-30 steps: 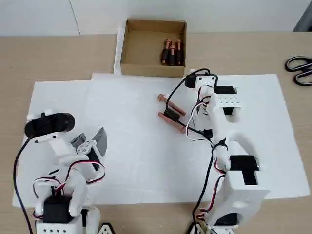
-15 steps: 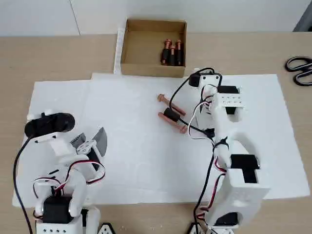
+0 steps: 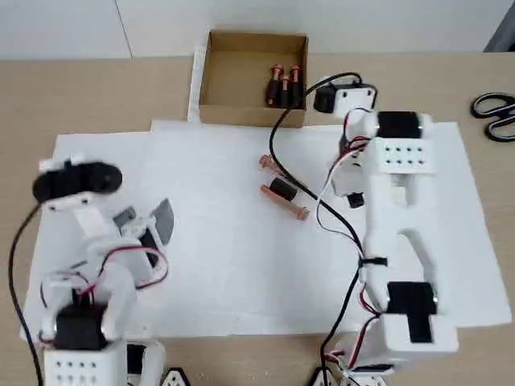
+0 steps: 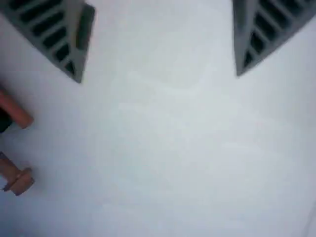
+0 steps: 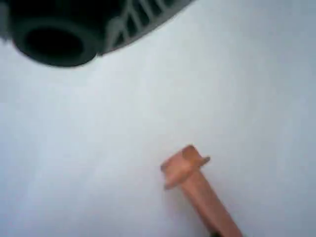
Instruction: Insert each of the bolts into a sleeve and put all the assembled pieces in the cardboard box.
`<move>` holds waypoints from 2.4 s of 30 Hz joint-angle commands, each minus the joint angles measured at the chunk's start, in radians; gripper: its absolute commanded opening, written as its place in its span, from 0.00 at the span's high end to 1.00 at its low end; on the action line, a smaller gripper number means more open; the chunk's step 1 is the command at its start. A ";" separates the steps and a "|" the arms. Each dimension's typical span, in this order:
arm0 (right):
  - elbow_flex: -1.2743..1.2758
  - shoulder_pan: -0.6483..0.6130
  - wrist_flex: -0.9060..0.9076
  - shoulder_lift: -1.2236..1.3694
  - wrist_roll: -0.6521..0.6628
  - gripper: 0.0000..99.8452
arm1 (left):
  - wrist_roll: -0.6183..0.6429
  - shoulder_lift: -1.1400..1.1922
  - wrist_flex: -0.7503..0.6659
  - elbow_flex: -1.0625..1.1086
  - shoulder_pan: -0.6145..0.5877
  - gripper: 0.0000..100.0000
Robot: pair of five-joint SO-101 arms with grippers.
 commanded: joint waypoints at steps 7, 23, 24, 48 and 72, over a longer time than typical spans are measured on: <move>-0.054 0.151 0.015 -0.071 0.014 1.00 | -0.003 0.664 -0.008 -0.469 0.155 0.81; 0.032 0.294 0.004 -0.077 0.008 1.00 | 0.408 1.491 -0.008 -1.152 0.413 0.81; 0.034 0.294 0.004 -0.077 0.008 1.00 | 0.430 1.539 -0.008 -1.191 0.413 0.81; 0.071 0.288 0.004 -0.077 0.006 1.00 | 0.588 2.038 -0.009 -1.609 0.430 0.94; 0.071 0.288 0.004 -0.076 0.006 1.00 | 0.586 2.067 0.141 -1.796 0.474 0.90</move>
